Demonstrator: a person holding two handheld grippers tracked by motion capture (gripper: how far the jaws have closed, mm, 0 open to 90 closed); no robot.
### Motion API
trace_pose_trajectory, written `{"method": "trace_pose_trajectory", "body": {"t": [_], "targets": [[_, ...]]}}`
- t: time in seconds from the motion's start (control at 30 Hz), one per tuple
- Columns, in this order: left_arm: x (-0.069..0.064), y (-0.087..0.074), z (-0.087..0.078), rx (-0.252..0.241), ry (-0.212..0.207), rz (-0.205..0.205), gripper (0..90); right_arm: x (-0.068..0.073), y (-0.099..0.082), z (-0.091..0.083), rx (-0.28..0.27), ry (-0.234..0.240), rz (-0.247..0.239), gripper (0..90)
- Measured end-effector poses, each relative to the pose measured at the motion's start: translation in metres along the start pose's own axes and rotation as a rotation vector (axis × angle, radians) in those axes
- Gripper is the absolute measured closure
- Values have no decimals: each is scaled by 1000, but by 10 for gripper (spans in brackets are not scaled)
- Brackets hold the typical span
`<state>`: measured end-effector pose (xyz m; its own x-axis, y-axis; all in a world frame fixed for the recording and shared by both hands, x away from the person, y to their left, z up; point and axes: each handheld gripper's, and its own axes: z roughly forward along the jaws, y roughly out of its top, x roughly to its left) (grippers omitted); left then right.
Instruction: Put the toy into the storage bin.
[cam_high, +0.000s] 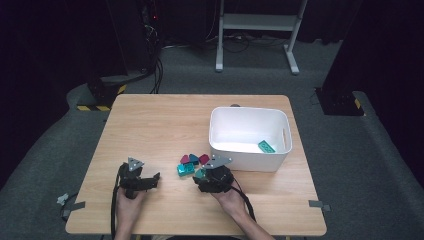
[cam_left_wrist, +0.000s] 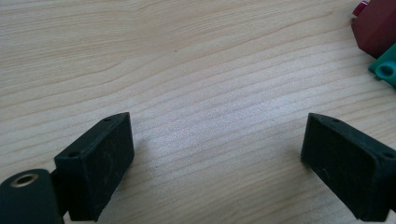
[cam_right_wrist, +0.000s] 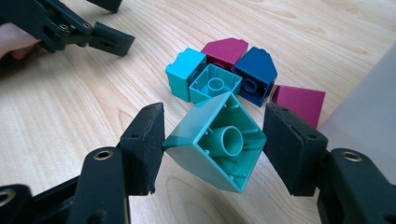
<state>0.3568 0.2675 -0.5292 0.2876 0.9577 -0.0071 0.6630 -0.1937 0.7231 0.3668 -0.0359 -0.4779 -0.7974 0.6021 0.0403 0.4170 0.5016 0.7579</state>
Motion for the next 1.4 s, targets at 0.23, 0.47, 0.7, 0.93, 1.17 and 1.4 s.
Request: {"method": "trace_pose_trajectory", "body": {"t": [0.23, 0.47, 0.7, 0.93, 1.17, 1.4], "targets": [[0, 0, 0, 0, 0, 0, 94, -1, 4, -15, -20, 12, -16, 406], [0, 0, 0, 0, 0, 0, 94, -1, 8, -32, -38, 17, -38, 407], [0, 0, 0, 0, 0, 0, 94, -4, 15, -52, -66, 15, -49, 406], [0, 0, 0, 0, 0, 0, 94, -10, 24, -73, -92, 16, -34, 407], [0, 0, 0, 0, 0, -1, 94, -21, 32, -88, -111, 18, -9, 407], [0, 0, 0, 0, 0, 0, 94, -33, 39, -104, -146, 19, 25, 407]]}}
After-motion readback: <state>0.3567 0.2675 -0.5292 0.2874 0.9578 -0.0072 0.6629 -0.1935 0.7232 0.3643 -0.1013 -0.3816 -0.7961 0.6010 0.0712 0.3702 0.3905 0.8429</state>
